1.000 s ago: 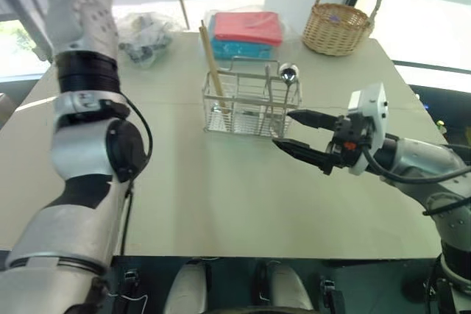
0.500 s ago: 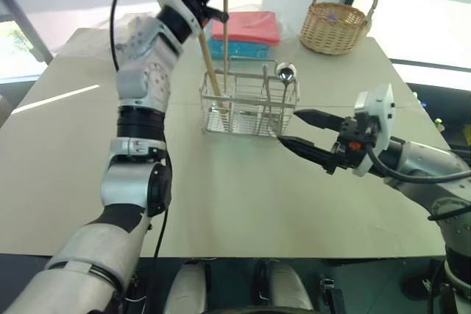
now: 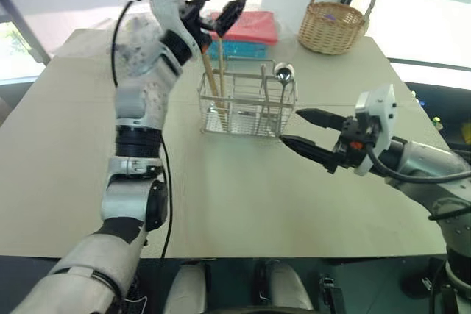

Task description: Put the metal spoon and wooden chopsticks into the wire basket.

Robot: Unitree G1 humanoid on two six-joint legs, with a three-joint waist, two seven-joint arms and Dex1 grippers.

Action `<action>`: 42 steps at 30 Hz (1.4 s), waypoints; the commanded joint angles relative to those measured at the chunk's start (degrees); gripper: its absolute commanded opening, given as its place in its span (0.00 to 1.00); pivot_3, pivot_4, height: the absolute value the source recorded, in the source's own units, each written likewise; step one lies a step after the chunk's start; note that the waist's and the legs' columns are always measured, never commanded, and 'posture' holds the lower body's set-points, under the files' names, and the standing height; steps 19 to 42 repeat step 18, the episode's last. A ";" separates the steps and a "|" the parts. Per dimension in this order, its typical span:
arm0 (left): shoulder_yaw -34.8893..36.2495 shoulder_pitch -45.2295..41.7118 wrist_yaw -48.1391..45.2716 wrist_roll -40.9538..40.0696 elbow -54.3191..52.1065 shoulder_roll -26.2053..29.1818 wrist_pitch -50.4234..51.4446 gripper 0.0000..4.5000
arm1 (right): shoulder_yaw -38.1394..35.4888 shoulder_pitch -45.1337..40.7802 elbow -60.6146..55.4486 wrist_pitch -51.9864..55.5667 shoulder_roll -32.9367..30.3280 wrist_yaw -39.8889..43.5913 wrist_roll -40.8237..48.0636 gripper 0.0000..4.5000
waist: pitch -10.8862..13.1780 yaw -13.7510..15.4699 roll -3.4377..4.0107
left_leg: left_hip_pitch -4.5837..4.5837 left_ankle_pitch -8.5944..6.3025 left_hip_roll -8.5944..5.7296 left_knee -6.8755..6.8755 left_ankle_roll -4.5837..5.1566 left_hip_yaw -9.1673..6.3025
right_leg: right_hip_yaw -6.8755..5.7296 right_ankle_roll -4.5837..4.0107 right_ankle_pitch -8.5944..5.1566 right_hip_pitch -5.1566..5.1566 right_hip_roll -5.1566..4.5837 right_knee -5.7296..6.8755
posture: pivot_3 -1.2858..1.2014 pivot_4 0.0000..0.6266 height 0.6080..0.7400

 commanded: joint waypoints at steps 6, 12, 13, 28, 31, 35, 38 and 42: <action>2.03 0.49 -16.76 -8.46 -13.43 24.02 15.46 0.98 | -0.73 -2.83 5.84 -5.02 -2.69 5.78 -5.70 0.78 | 0.04 -0.06 0.10 | 0.01 0.00 0.03 0.00 0.00 0.01 | 0.01 -0.01 -0.01 -0.01 0.04 0.01 | 0.52 0.24 0.72; 4.75 19.14 -32.26 -8.96 -19.33 41.31 15.34 0.98 | -0.84 -4.67 12.82 -8.59 -4.87 11.94 -9.49 0.78 | 0.00 0.13 0.49 | 0.07 0.00 0.05 -0.05 -0.01 0.10 | 0.07 -0.05 -0.03 -0.04 0.04 -0.01 | 0.52 0.24 0.72; 5.97 22.62 -33.66 -9.37 -20.60 42.97 15.17 0.98 | -0.76 -4.91 13.87 -9.09 -5.10 12.87 -10.01 0.78 | 0.03 0.24 0.43 | 0.05 0.00 0.06 -0.03 -0.01 0.08 | 0.06 -0.07 -0.04 -0.03 0.04 0.00 | 0.52 0.24 0.72; 8.78 29.88 -33.60 -10.15 -24.07 45.02 15.31 0.98 | -0.35 -5.17 15.82 -9.93 -5.39 15.69 -11.41 0.78 | 0.07 0.29 0.38 | -0.04 -0.01 0.15 -0.01 -0.02 0.09 | 0.04 -0.24 -0.14 -0.05 0.03 -0.14 | 0.52 0.24 0.72; 8.78 29.88 -33.60 -10.15 -24.07 45.02 15.31 0.98 | -0.35 -5.17 15.82 -9.93 -5.39 15.69 -11.41 0.78 | 0.07 0.29 0.38 | -0.04 -0.01 0.15 -0.01 -0.02 0.09 | 0.04 -0.24 -0.14 -0.05 0.03 -0.14 | 0.52 0.24 0.72; 8.78 29.88 -33.60 -10.15 -24.07 45.02 15.31 0.98 | -0.35 -5.17 15.82 -9.93 -5.39 15.69 -11.41 0.78 | 0.07 0.29 0.38 | -0.04 -0.01 0.15 -0.01 -0.02 0.09 | 0.04 -0.24 -0.14 -0.05 0.03 -0.14 | 0.52 0.24 0.72; 8.78 29.88 -33.60 -10.15 -24.07 45.02 15.31 0.98 | -0.35 -5.17 15.82 -9.93 -5.39 15.69 -11.41 0.78 | 0.07 0.29 0.38 | -0.04 -0.01 0.15 -0.01 -0.02 0.09 | 0.04 -0.24 -0.14 -0.05 0.03 -0.14 | 0.52 0.24 0.72; 8.78 29.88 -33.60 -10.15 -24.07 45.02 15.31 0.98 | -0.35 -5.17 15.82 -9.93 -5.39 15.69 -11.41 0.78 | 0.07 0.29 0.38 | -0.04 -0.01 0.15 -0.01 -0.02 0.09 | 0.04 -0.24 -0.14 -0.05 0.03 -0.14 | 0.52 0.24 0.72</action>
